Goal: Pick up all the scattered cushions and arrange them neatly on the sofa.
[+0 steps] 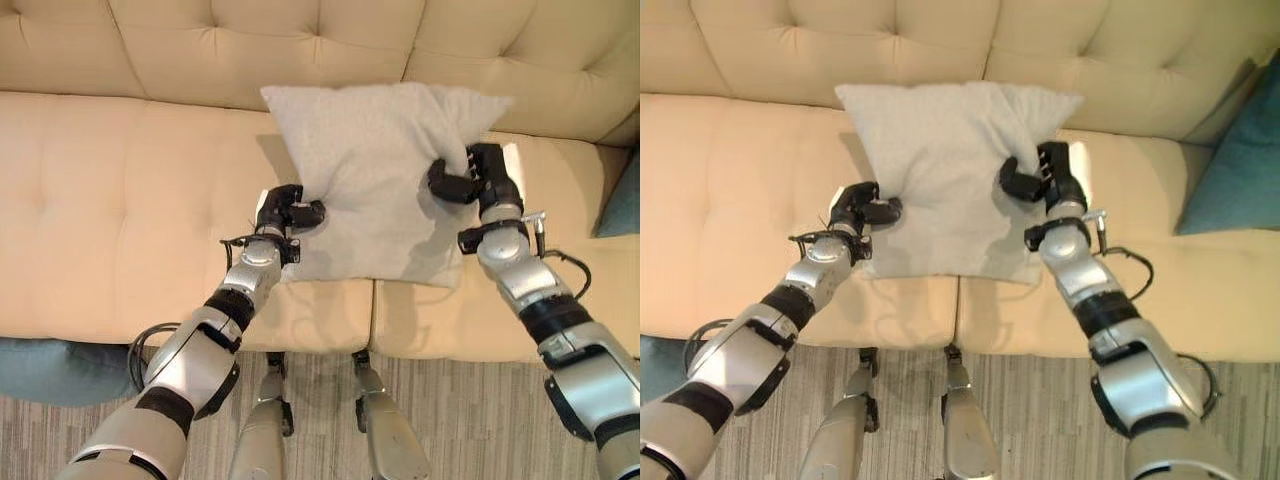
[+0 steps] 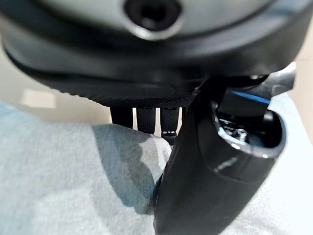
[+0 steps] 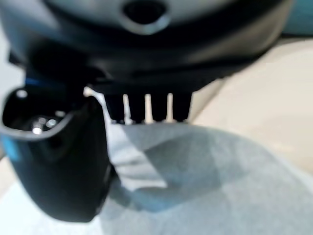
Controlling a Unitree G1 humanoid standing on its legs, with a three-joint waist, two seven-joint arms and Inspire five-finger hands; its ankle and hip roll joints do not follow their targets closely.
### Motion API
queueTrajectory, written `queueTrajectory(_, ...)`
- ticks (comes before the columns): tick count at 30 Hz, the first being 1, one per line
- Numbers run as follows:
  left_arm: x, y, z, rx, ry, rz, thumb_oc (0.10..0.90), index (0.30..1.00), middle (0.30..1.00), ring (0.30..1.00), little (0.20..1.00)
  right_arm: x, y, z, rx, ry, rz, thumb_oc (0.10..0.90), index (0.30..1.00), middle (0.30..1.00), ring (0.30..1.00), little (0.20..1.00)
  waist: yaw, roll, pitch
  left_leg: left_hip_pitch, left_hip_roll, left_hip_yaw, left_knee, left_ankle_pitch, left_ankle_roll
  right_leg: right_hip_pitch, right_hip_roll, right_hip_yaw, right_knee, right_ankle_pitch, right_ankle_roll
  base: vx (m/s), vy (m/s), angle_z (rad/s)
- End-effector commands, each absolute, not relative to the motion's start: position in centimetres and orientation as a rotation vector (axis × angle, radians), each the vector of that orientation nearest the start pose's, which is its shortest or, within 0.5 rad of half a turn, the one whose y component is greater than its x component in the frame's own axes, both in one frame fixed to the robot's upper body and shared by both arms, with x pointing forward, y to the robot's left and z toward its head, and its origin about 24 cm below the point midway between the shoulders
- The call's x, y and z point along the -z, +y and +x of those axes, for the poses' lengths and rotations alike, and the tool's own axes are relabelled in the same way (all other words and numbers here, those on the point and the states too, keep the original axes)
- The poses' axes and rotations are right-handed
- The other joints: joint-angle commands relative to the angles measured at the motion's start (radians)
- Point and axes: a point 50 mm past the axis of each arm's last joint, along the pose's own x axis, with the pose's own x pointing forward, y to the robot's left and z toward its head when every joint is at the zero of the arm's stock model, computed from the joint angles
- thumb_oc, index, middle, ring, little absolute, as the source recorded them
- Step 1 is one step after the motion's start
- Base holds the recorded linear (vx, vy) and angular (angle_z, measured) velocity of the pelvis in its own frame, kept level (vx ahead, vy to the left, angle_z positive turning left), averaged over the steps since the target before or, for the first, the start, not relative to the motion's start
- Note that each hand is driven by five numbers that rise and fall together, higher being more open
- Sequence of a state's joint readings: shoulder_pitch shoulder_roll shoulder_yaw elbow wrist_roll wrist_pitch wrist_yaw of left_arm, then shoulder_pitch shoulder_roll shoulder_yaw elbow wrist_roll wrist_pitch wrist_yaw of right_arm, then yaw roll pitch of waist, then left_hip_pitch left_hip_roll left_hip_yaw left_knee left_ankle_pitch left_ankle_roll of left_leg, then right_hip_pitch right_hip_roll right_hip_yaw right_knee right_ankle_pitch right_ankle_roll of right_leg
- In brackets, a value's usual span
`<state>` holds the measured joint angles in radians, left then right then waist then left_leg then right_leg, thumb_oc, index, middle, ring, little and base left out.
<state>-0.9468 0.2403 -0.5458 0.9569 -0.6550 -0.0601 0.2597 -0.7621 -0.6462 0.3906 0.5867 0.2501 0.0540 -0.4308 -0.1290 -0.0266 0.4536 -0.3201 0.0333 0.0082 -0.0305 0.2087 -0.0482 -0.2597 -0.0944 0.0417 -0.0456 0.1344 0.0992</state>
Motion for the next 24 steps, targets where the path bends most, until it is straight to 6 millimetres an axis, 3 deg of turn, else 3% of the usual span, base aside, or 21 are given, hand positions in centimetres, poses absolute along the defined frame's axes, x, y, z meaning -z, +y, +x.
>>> queueTrajectory(1, -15.3, 0.9, 38.1, 0.337, -0.102, -0.017, 0.400, 0.300, 0.300, 0.300, 0.300, -20.3, -21.0, 36.5, 0.271, -0.402, -0.444, 0.400, 0.300, 0.300, 0.300, 0.300, -0.024, 0.032, -0.017, -0.070, -0.006, 0.029, 0.280, -0.301, 0.019, 0.019, 0.010, -0.021, 0.286, -0.327, -0.069, 0.08, -0.115, 0.43)
queueTrajectory(3, -14.8, 0.6, 37.7, 0.334, -0.095, -0.036, 0.400, 0.300, 0.300, 0.300, 0.300, -19.5, -21.0, 36.3, 0.275, -0.385, -0.459, 0.400, 0.300, 0.300, 0.300, 0.300, 0.007, 0.066, -0.047, -0.116, -0.093, 0.044, 0.209, -0.283, 0.023, 0.059, 0.027, -0.033, 0.260, -0.324, -0.056, 0.15, 0.000, 0.49)
queueTrajectory(4, -14.8, 0.6, 37.7, 0.334, -0.097, -0.043, 0.400, 0.300, 0.300, 0.300, 0.300, -19.3, -21.3, 36.4, 0.285, -0.372, -0.478, 0.400, 0.300, 0.300, 0.300, 0.300, 0.021, 0.072, -0.058, -0.143, -0.112, 0.047, 0.192, -0.276, 0.017, 0.077, 0.035, -0.033, 0.249, -0.325, -0.057, 0.15, 0.037, 0.22)
queueTrajectory(6, -13.9, -0.1, 37.2, 0.336, -0.064, -0.075, 0.400, 0.300, 0.300, 0.300, 0.300, -18.8, -20.6, 36.2, 0.262, -0.371, -0.483, 0.400, 0.300, 0.300, 0.300, 0.300, 0.040, 0.103, -0.095, -0.082, -0.115, 0.002, 0.114, -0.253, 0.041, 0.074, 0.068, -0.013, 0.314, -0.333, -0.045, 0.19, 0.118, -0.49)
queueTrajectory(7, -13.1, -0.4, 36.8, 0.344, -0.038, -0.090, 0.400, 0.300, 0.300, 0.300, 0.300, -18.2, -20.2, 36.2, 0.255, -0.355, -0.469, 0.400, 0.300, 0.300, 0.300, 0.300, 0.045, 0.110, -0.104, -0.067, -0.125, -0.022, 0.118, -0.247, 0.057, 0.075, 0.056, -0.029, 0.381, -0.324, -0.025, 0.19, 0.176, -0.84)
queueTrajectory(9, -12.6, -0.1, 36.8, 0.332, -0.023, -0.073, 0.400, 0.300, 0.300, 0.300, 0.300, -17.5, -19.6, 35.9, 0.228, -0.341, -0.451, 0.400, 0.300, 0.300, 0.300, 0.300, 0.016, 0.113, -0.101, -0.002, -0.094, -0.002, 0.114, -0.257, 0.094, 0.001, 0.020, -0.039, 0.628, -0.228, 0.034, 0.12, 0.107, -0.52)
queueTrajectory(11, -12.2, 0.4, 36.9, 0.318, -0.012, -0.055, 0.400, 0.300, 0.300, 0.300, 0.300, -17.7, -19.2, 36.0, 0.225, -0.355, -0.451, 0.400, 0.300, 0.300, 0.300, 0.300, -0.011, 0.124, -0.092, 0.039, -0.082, -0.007, 0.126, -0.275, 0.109, -0.040, -0.015, -0.009, 0.717, -0.228, 0.029, 0.09, 0.044, -0.02)
queueTrajectory(13, -11.6, 0.9, 37.1, 0.282, 0.009, -0.050, 0.400, 0.300, 0.300, 0.300, 0.300, -17.3, -18.8, 36.0, 0.220, -0.347, -0.444, 0.400, 0.300, 0.300, 0.300, 0.300, -0.010, 0.127, -0.088, 0.057, -0.063, -0.007, 0.134, -0.295, 0.102, -0.052, -0.100, -0.023, 0.650, -0.227, 0.009, 0.05, -0.046, 0.04)
queueTrajectory(15, -10.5, 1.9, 37.1, 0.248, 0.036, -0.050, 0.400, 0.300, 0.300, 0.300, 0.300, -16.6, -18.5, 35.9, 0.189, -0.324, -0.470, 0.400, 0.300, 0.300, 0.300, 0.300, 0.007, 0.132, -0.100, 0.070, -0.037, -0.004, 0.115, -0.304, 0.085, -0.048, -0.194, -0.083, 0.452, -0.207, -0.002, 0.05, -0.163, -0.19)
queueTrajectory(16, -9.8, 2.0, 36.8, 0.254, 0.050, -0.048, 0.400, 0.300, 0.300, 0.300, 0.300, -16.2, -18.8, 35.7, 0.187, -0.310, -0.486, 0.400, 0.300, 0.300, 0.300, 0.300, 0.006, 0.127, -0.105, 0.071, -0.033, -0.005, 0.110, -0.305, 0.079, -0.039, -0.211, -0.093, 0.375, -0.183, 0.001, 0.06, -0.248, -0.43)
queueTrajectory(18, -9.6, 1.8, 36.5, 0.278, 0.038, -0.034, 0.400, 0.300, 0.300, 0.300, 0.300, -16.4, -18.9, 35.6, 0.184, -0.327, -0.514, 0.400, 0.300, 0.300, 0.300, 0.300, -0.017, 0.112, -0.104, 0.088, -0.041, -0.034, 0.094, -0.306, 0.068, -0.074, -0.176, 0.012, 0.282, -0.125, 0.026, 0.07, -0.252, -0.16)
queueTrajectory(19, -9.4, 2.1, 36.4, 0.279, 0.035, -0.050, 0.400, 0.300, 0.300, 0.300, 0.300, -16.2, -19.4, 35.4, 0.190, -0.317, -0.532, 0.400, 0.300, 0.300, 0.300, 0.300, -0.014, 0.097, -0.116, 0.078, -0.053, -0.039, 0.107, -0.313, 0.059, -0.032, -0.170, 0.035, 0.185, -0.131, 0.039, 0.05, -0.211, 0.26)
queueTrajectory(21, -10.1, 2.1, 36.7, 0.251, 0.016, -0.050, 0.400, 0.300, 0.300, 0.300, 0.300, -16.9, -18.6, 35.6, 0.178, -0.350, -0.529, 0.400, 0.300, 0.300, 0.300, 0.300, 0.001, 0.071, -0.123, 0.050, -0.057, -0.037, 0.146, -0.321, 0.043, -0.001, -0.187, -0.006, 0.136, -0.105, 0.052, -0.02, -0.266, 0.23)
queueTrajectory(24, -12.3, 2.6, 37.4, 0.207, -0.058, -0.092, 0.400, 0.300, 0.300, 0.300, 0.300, -18.3, -18.4, 35.7, 0.182, -0.407, -0.551, 0.400, 0.300, 0.300, 0.300, 0.300, 0.011, 0.065, -0.129, 0.026, -0.030, -0.070, 0.136, -0.303, 0.024, 0.010, -0.150, -0.038, 0.114, -0.109, 0.033, -0.04, -0.264, 0.13)
